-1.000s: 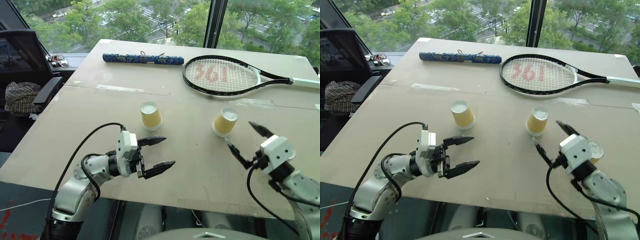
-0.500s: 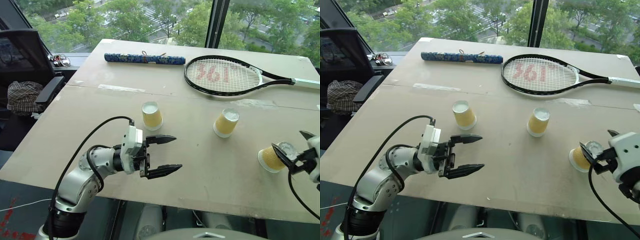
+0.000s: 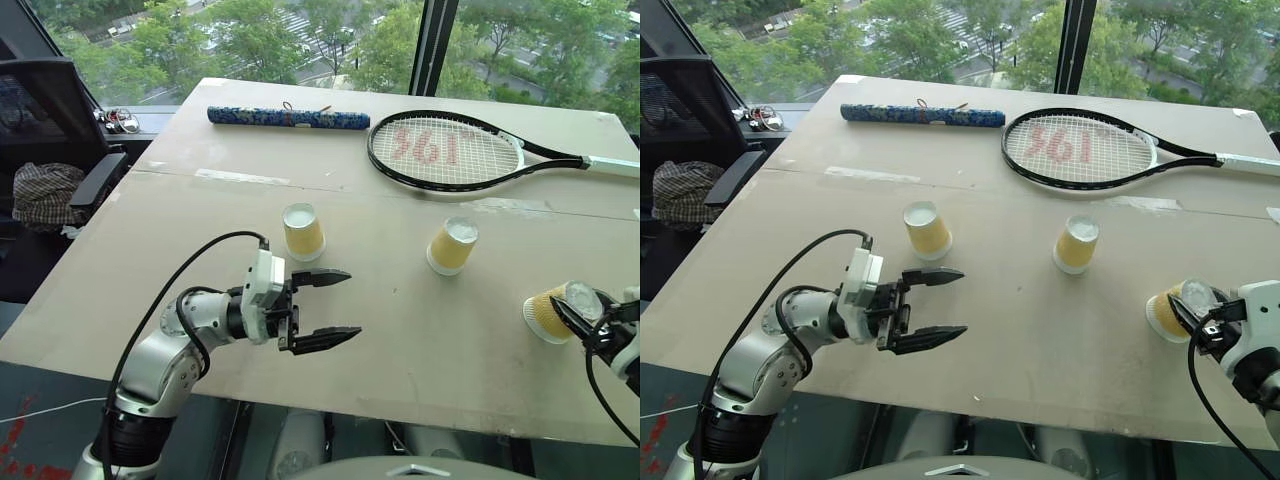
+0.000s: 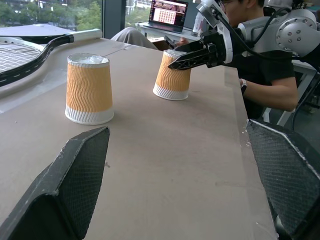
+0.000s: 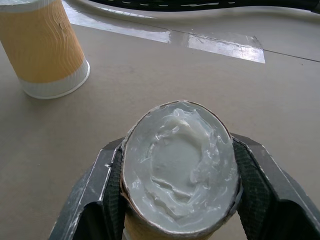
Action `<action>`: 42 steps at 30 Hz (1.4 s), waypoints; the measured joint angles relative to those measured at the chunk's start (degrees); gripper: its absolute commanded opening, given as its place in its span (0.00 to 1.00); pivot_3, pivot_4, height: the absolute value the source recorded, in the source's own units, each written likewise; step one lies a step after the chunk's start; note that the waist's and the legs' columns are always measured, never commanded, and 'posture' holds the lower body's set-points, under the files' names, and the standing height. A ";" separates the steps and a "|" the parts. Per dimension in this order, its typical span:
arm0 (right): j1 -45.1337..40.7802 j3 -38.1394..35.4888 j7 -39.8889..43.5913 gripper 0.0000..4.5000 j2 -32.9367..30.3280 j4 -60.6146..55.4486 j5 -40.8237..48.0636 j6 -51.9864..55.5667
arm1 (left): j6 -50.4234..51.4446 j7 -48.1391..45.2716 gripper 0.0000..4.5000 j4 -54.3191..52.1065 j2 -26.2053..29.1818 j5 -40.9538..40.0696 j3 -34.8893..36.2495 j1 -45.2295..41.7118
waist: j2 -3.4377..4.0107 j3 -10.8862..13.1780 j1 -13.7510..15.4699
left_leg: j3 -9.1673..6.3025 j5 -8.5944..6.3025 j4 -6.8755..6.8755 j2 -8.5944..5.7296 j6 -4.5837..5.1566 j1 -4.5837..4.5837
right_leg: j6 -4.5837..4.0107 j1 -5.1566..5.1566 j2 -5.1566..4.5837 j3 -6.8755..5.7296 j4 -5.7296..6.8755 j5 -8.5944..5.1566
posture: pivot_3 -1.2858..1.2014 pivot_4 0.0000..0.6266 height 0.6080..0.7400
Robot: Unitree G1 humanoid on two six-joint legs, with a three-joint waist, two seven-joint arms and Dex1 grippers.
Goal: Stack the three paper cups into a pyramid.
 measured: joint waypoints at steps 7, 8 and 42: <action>-0.94 1.41 2.90 0.46 -3.83 -0.85 1.13 -1.22 | -5.86 -0.19 1.00 1.30 -1.32 2.33 1.16 4.43 | 0.06 -0.02 -0.18 | 0.07 0.00 0.00 0.01 0.00 0.06 | -0.02 0.00 0.00 0.06 0.01 -0.03 | 0.52 0.24 1.00; -2.15 2.88 3.68 0.46 -4.83 -1.80 1.14 -1.44 | -7.70 -0.70 1.00 2.65 -2.26 2.38 1.85 5.05 | 0.07 -0.03 -0.26 | 0.04 0.00 0.00 0.02 0.00 0.05 | -0.01 0.00 0.01 0.04 0.01 -0.03 | 0.52 0.24 1.00; -46.59 52.59 17.40 0.99 -3.46 14.97 -13.73 -8.21 | -13.38 -7.05 1.00 1.72 -1.26 -2.81 13.93 25.99 | -0.01 0.05 -0.08 | 0.09 -0.08 0.00 0.05 0.12 -0.10 | -0.25 -0.13 -0.34 -0.33 -0.10 0.08 | 0.52 0.24 1.00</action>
